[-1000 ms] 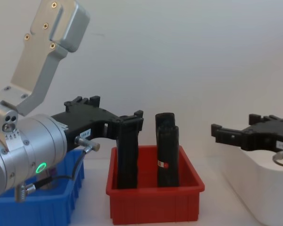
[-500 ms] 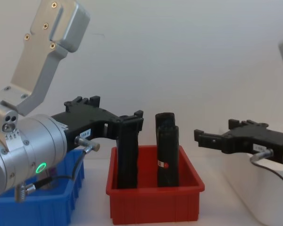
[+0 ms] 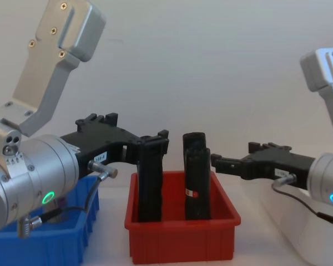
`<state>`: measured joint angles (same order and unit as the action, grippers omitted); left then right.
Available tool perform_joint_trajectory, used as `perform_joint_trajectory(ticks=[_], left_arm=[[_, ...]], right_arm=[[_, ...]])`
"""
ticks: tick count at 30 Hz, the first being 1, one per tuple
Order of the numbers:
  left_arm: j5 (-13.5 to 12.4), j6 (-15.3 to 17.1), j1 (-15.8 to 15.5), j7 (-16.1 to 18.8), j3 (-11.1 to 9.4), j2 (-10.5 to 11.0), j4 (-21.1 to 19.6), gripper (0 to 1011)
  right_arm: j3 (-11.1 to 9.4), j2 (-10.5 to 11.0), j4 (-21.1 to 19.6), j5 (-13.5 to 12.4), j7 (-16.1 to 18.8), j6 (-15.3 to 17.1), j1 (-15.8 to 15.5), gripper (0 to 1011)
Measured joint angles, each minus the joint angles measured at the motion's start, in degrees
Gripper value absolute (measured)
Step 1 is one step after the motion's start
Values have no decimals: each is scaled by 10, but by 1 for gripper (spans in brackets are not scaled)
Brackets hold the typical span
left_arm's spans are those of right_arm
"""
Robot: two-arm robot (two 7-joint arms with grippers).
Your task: Pick the cotton swabs from the blue box and place them into the white box.
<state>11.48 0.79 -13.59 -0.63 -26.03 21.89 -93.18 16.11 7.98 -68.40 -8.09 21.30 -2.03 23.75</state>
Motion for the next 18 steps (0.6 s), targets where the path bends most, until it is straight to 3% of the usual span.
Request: perform_joint_trajectory(ticks=[18], left_arm=[[0, 0, 0, 0, 0, 0, 0, 1004]], right_arm=[[8, -32, 126, 1, 41, -33, 77, 1001]])
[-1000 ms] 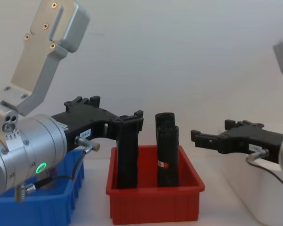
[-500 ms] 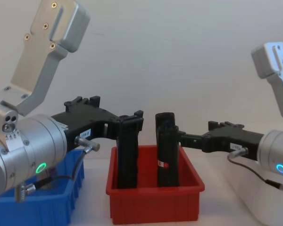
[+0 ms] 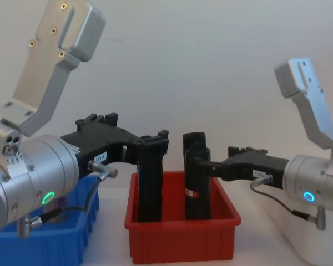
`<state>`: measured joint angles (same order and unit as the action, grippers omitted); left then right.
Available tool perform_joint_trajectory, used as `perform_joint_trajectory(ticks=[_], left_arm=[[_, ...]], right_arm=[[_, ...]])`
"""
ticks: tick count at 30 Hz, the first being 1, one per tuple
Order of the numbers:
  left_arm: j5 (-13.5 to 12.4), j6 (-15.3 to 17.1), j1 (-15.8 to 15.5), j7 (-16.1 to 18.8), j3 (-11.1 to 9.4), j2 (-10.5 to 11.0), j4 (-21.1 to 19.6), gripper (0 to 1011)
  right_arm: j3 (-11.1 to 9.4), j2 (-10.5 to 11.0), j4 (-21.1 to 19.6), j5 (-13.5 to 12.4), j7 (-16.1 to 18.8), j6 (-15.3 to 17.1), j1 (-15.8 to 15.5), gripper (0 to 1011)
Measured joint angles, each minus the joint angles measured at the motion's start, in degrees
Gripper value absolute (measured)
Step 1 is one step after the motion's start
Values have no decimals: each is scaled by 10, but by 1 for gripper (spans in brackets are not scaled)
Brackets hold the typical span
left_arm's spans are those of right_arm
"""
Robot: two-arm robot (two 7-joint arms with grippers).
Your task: Pick the cotton swabs from the blue box and place them into the white box.
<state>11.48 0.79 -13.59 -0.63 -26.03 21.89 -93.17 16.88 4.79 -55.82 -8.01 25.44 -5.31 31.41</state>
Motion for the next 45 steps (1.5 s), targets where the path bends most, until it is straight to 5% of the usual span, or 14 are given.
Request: perform_joint_trajectory(ticks=[15, 32, 40, 45], left_arm=[[0, 0, 0, 0, 0, 0, 0, 1004], [0, 0, 0, 0, 0, 0, 0, 1004], [0, 0, 0, 0, 0, 0, 0, 1004], [0, 0, 0, 0, 0, 0, 0, 1004]], right_arm=[[9, -23, 99, -1, 23, -28, 54, 1001], [11, -44, 200, -12, 37, -66, 104, 552], [11, -48, 217, -18, 39, -81, 114, 488], [11, -46, 189, -22, 35, -83, 105, 460]])
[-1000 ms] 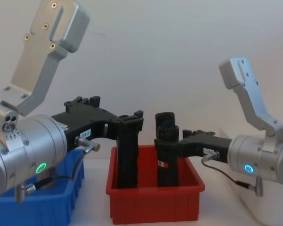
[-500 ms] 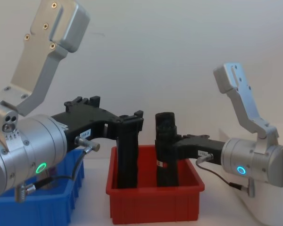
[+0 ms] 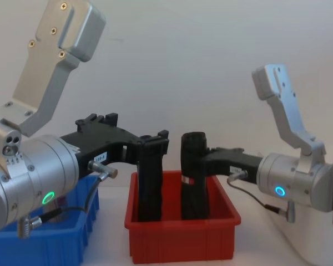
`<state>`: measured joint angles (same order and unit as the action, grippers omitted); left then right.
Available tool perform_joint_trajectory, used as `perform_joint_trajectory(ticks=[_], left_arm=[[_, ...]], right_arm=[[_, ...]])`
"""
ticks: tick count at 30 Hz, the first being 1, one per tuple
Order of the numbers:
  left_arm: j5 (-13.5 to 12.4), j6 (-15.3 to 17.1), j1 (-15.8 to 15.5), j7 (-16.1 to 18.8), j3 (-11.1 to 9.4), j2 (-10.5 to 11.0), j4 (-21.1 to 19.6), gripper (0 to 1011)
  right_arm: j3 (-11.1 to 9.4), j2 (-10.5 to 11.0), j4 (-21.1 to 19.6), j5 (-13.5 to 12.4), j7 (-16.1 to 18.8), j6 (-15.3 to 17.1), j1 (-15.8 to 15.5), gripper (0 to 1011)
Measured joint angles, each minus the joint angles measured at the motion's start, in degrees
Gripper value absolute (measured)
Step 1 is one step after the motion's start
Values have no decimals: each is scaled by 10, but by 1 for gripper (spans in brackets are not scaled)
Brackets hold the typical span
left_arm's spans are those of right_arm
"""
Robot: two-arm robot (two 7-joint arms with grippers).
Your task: Pick the cotton swabs from the blue box and place them into the white box.
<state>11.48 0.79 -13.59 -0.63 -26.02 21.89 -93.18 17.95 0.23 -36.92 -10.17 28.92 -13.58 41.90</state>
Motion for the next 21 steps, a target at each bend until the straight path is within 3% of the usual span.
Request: perform_joint_trajectory(ticks=[6, 12, 21], left_arm=[[0, 0, 0, 0, 0, 0, 0, 1004], [0, 0, 0, 0, 0, 0, 0, 1004], [0, 0, 0, 0, 0, 0, 0, 1004]], right_arm=[[0, 8, -58, -3, -13, 6, -23, 425], [-1, 22, -155, -6, -42, 24, -61, 392], [-6, 42, -269, -6, -97, 51, -109, 356]])
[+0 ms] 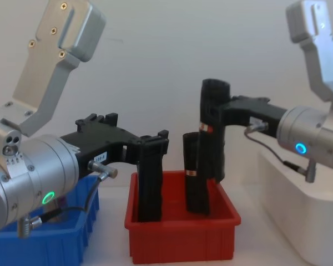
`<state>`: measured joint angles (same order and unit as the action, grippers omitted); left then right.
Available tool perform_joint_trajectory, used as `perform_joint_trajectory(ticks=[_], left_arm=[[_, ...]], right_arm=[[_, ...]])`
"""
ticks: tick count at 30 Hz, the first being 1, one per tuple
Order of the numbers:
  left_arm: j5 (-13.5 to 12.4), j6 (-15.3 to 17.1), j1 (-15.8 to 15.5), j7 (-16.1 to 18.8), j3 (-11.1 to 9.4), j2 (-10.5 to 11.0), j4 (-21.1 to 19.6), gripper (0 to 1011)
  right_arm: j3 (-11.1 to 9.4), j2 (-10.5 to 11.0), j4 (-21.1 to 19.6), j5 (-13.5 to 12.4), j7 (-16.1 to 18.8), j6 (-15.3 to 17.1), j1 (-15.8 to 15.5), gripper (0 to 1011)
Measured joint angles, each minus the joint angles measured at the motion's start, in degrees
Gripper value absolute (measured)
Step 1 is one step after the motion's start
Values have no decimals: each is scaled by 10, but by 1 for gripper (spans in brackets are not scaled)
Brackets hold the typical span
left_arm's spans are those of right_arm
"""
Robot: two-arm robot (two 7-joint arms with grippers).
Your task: Pick the cotton swabs from the blue box and place them into the white box.
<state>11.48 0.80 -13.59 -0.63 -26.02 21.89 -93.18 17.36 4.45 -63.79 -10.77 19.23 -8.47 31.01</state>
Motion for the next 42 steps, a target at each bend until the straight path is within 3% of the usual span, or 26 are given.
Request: perform_joint_trajectory(ticks=[12, 23, 42], left_arm=[[0, 0, 0, 0, 0, 0, 0, 1004], [0, 0, 0, 0, 0, 0, 0, 1004], [0, 0, 0, 0, 0, 0, 0, 1004]], right_arm=[[-16, 32, -111, 11, -84, 38, -54, 356], [-38, 62, -183, 10, -143, 67, -95, 356], [-67, 99, -245, -13, -195, 94, -153, 368]])
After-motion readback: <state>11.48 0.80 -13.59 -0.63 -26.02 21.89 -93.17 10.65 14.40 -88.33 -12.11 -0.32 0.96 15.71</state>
